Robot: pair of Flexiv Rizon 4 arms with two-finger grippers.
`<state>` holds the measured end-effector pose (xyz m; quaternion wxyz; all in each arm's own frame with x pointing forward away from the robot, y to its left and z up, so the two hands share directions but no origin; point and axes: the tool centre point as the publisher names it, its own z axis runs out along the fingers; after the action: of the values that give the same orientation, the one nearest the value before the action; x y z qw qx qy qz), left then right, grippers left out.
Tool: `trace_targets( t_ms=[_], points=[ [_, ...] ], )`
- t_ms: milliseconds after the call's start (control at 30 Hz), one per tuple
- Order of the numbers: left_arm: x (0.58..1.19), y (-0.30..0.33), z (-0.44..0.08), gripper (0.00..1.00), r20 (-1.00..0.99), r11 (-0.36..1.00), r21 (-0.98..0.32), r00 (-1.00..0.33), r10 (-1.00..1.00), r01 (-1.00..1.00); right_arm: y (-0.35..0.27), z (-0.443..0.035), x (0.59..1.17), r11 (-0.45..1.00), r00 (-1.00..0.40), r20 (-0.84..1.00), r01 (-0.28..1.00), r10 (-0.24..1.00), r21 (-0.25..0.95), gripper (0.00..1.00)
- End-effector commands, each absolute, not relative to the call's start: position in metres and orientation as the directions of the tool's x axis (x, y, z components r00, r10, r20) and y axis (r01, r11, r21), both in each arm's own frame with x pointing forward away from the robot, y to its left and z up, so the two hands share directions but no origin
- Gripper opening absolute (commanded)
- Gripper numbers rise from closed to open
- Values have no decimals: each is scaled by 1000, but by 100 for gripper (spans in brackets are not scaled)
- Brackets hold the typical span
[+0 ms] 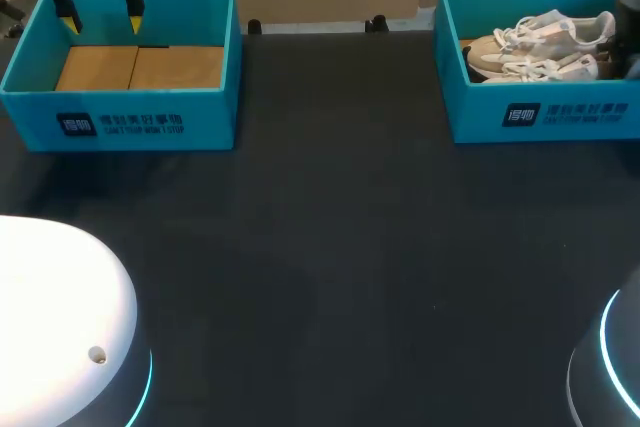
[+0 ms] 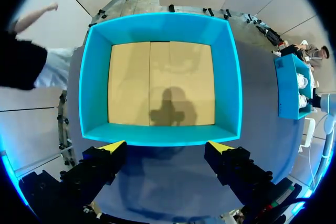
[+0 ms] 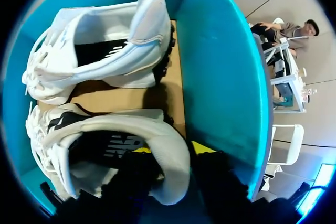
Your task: Take the shoe out of the shoebox, open the shoe tongue, remove and reinsert the insole, then place the shoe into the shoebox
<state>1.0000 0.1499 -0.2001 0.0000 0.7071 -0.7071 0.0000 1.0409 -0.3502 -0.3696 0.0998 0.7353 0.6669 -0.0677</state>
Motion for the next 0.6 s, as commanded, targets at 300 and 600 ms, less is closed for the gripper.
trace_targets(
  t_ms=[300, 600],
  points=[
    [1000, 150, -200, 100, 0, 0, 0, 0, -1000, -1000, -354, -358, 1037, -88, 97, -222, 995, 970, 51, 0],
    [1000, 150, -200, 100, 0, 0, 0, 0, -1000, -1000, -353, -312, 1029, -108, 118, -219, 992, 968, 61, 0]
  ],
)
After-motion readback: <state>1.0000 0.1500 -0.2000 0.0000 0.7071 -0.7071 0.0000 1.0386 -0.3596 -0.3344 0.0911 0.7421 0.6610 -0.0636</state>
